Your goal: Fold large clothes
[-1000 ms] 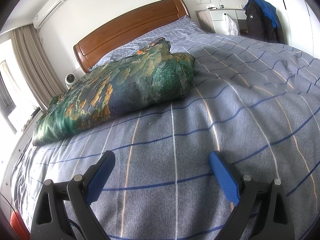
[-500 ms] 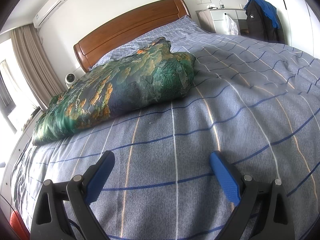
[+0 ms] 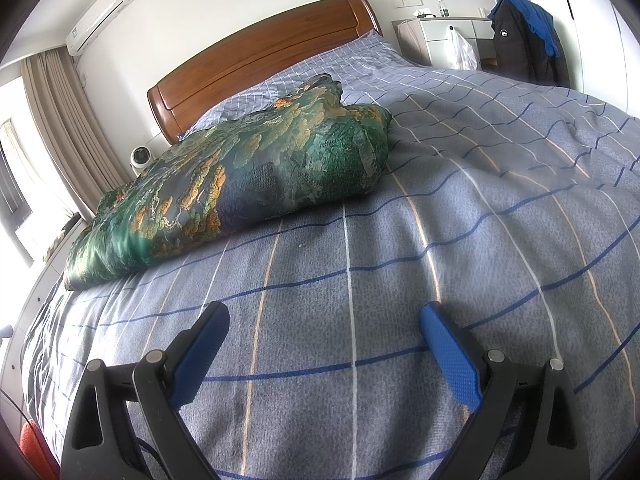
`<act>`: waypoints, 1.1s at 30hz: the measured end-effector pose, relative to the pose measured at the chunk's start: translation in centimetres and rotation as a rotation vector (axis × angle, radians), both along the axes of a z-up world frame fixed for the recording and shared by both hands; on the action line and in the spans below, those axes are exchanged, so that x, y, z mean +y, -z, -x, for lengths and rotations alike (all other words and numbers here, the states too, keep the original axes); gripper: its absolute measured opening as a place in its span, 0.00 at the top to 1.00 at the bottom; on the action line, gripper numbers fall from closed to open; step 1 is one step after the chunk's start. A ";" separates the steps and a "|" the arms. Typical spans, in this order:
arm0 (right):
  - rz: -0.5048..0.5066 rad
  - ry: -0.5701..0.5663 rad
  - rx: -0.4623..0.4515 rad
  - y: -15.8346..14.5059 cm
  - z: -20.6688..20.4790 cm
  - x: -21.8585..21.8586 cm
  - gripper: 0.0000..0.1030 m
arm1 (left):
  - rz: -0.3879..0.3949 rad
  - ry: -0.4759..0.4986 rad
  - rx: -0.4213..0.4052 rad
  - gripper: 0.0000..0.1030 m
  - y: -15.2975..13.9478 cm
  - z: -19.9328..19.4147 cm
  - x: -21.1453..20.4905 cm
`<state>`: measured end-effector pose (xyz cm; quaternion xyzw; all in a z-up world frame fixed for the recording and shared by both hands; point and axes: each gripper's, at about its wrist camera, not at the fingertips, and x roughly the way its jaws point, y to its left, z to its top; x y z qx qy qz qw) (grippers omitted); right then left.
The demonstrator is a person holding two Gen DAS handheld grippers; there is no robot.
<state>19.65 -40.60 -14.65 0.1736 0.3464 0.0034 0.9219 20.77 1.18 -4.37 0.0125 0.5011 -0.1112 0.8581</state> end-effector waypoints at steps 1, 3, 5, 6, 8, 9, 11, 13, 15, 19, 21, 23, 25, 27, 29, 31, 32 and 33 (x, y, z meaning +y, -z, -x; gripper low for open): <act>0.000 0.000 0.000 0.0 0.0 0.0 0.07 | -0.008 0.010 -0.001 0.03 0.1 -0.3 -0.1; 0.000 0.000 0.000 0.0 0.0 0.0 0.07 | -0.039 0.035 -0.017 0.03 0.0 -1.6 -0.5; -0.002 -0.001 0.001 0.0 0.0 0.0 0.07 | -0.040 0.031 -0.039 0.03 -0.6 -3.9 -0.5; -0.005 -0.002 0.001 0.1 0.0 0.1 0.07 | -0.021 0.020 -0.046 0.03 -1.0 -5.2 -0.4; -0.010 -0.004 0.001 0.2 0.0 0.0 0.07 | 0.053 -0.005 -0.063 0.03 -2.0 -8.8 0.1; -0.011 -0.004 0.001 0.2 0.0 0.0 0.07 | 0.080 -0.026 -0.073 0.03 -2.3 -10.8 0.3; -0.009 -0.004 0.003 0.3 0.0 0.1 0.07 | 0.107 -0.073 -0.098 0.03 -2.4 -14.5 0.3; -0.008 -0.004 0.004 0.3 0.0 0.0 0.07 | 0.099 -0.080 -0.116 0.03 -1.9 -18.3 -0.7; -0.008 -0.005 0.005 0.3 0.0 0.0 0.07 | 0.050 -0.032 -0.104 0.03 -0.1 -22.0 -2.7; -0.028 -0.012 0.025 0.0 -0.3 -0.3 0.07 | -0.138 -0.029 -0.042 0.02 5.3 -27.7 -5.5; -0.113 0.018 0.041 -0.9 -0.3 -1.4 0.07 | -0.138 -0.060 -0.043 0.00 6.7 -28.7 -5.5; -0.271 0.073 -0.001 -2.3 -0.6 -3.4 0.07 | -0.132 -0.077 -0.068 0.00 6.6 -28.5 -5.6; -0.354 0.074 -0.026 -3.5 -2.3 -4.7 0.05 | -0.132 -0.086 -0.100 0.02 5.7 -27.7 -5.6; -0.398 0.055 -0.025 -4.0 -5.0 -5.9 0.05 | -0.089 -0.079 -0.159 0.02 4.1 -25.8 -5.6; -0.410 0.024 0.001 -3.8 -8.3 -6.6 0.05 | -0.015 -0.034 -0.203 0.02 2.7 -24.2 -5.8; -0.465 -0.008 0.078 -2.6 -11.4 -6.9 0.04 | 0.078 0.039 -0.204 0.02 2.1 -22.9 -6.3; -0.489 -0.005 0.127 -1.8 -12.7 -6.9 0.04 | 0.131 0.098 -0.185 0.02 2.2 -22.5 -6.9; -0.503 0.007 0.152 -1.3 -13.4 -6.9 0.04 | 0.158 0.167 -0.150 0.02 2.8 -22.4 -7.9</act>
